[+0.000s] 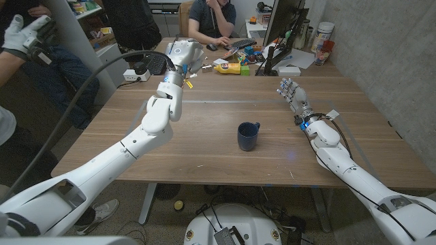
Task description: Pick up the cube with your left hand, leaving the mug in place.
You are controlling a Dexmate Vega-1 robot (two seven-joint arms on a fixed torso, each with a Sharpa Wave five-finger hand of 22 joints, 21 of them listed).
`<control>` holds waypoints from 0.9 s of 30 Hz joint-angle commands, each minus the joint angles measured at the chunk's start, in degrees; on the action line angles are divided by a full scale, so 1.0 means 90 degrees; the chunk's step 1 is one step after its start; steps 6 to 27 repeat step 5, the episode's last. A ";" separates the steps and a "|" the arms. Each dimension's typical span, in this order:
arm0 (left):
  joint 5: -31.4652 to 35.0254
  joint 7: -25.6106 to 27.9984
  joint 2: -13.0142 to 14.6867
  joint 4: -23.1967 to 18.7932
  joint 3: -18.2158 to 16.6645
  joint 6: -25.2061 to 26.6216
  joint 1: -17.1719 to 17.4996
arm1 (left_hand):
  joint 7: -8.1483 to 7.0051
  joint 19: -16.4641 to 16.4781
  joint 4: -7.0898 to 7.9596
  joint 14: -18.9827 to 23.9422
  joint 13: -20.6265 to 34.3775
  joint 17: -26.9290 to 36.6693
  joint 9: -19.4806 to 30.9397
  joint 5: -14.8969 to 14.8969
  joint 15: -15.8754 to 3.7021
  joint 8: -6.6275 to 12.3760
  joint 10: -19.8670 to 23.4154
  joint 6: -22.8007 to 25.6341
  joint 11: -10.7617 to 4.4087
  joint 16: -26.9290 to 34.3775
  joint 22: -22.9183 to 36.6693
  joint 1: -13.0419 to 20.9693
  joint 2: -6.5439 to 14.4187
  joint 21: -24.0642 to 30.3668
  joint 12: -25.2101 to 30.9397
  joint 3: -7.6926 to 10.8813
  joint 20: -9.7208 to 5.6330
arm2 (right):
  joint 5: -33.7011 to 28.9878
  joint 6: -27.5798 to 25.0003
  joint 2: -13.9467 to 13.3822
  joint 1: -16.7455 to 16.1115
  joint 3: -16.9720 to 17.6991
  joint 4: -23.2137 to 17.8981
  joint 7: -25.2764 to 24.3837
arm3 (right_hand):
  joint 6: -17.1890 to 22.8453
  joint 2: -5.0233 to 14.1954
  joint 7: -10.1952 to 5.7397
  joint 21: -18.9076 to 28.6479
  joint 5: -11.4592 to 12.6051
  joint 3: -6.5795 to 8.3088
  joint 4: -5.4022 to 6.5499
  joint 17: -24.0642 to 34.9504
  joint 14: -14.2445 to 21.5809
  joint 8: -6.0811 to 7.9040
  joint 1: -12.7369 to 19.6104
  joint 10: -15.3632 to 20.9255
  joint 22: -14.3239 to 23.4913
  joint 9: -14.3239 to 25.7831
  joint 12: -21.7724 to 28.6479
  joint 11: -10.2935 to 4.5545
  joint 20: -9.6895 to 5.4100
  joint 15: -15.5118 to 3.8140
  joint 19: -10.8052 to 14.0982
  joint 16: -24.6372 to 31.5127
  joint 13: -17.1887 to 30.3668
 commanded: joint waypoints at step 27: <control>0.0059 -0.0053 0.0009 -0.0047 -0.0025 0.0025 0.0036 | 0.0021 0.0214 0.0071 0.0208 0.0012 0.0005 0.0016 0.0027 -0.0911 -0.0018 0.0055 0.0087 -0.0034 0.0000 0.0033 0.0714 0.0777 0.0012 -0.0034 0.0123 -0.0240 | -0.0009 -0.0009 -0.0010 -0.0044 0.0008 -0.0081 -0.0050 | 0.0052 0.0273 0.0007 0.0019 0.0050 0.0039 -0.0037 0.0022 0.0043 0.0043 0.0043 0.0049 0.0022 0.0011 0.0030 0.0014 -0.0322 -0.0015 -0.0026 0.0018 0.0008</control>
